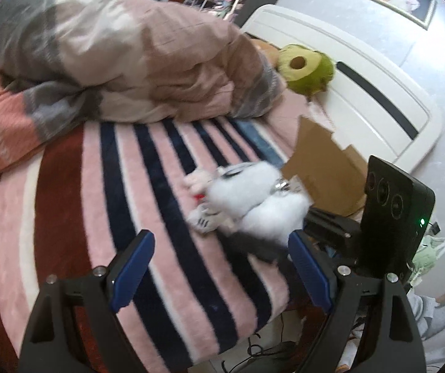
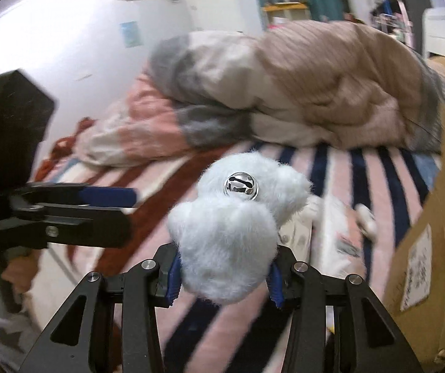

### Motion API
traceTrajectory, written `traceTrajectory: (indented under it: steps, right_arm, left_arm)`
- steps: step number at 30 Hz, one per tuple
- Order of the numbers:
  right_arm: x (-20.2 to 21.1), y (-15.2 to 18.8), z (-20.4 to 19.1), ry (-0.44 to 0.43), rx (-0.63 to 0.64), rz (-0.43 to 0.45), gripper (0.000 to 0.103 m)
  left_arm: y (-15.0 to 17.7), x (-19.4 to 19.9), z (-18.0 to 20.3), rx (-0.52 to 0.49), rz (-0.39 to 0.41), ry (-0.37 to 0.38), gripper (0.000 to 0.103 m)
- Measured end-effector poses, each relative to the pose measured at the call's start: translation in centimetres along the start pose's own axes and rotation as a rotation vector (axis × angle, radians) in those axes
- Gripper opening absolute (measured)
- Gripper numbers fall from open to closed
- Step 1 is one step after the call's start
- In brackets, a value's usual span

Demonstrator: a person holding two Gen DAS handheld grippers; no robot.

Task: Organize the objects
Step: 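Carry the white plush toy into the box and open the right gripper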

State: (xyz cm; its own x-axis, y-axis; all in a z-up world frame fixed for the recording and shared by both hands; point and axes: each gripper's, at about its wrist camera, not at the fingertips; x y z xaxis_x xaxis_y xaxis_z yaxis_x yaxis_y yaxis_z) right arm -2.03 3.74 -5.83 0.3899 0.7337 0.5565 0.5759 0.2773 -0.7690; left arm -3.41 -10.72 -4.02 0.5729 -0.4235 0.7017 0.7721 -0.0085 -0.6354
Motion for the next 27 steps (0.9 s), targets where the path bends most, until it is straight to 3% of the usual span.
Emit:
traceTrajectory:
  steps: [5, 11, 13, 15, 17, 27]
  right_arm:
    - [0.4, -1.2, -2.5, -0.092, 0.077, -0.018, 0.040]
    - [1.0, -2.6, -4.0, -0.193, 0.082, -0.023, 0.040]
    - [1.3, -3.0, -4.6, -0.194, 0.097, -0.025, 0.040]
    - [1.8, -3.4, -4.9, -0.190, 0.100, -0.025, 0.040]
    - [2.5, -3.9, -5.0, -0.189, 0.101, -0.012, 0.040]
    - [8.4, -6.1, -2.9, -0.151, 0.099, 0.067, 0.039]
  left_arm:
    - [-0.7, 1.0, 0.9, -0.005, 0.021, 0.040, 0.086]
    - [-1.0, 2.4, 1.8, -0.018, 0.043, 0.021, 0.086]
    - [-1.4, 2.9, 2.4, -0.021, 0.052, 0.011, 0.086]
    - [-1.8, 3.3, 2.9, -0.023, 0.056, -0.006, 0.076]
    - [-2.4, 3.8, 3.6, -0.034, 0.063, -0.017, 0.074]
    - [-6.3, 4.8, 10.4, -0.165, 0.107, -0.038, 0.073]
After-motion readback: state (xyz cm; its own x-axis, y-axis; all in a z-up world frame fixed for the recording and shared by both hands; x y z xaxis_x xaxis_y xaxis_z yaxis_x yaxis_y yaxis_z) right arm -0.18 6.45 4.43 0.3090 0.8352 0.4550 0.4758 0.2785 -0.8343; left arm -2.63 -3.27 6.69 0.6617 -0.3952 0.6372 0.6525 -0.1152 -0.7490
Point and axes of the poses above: each gripper's, at about its wrist camera, not at the fingertips, and x roughly against the way its jaws point, z to its right, y to its underside, and after that the axes turned 10 degrees about -y, right-handed
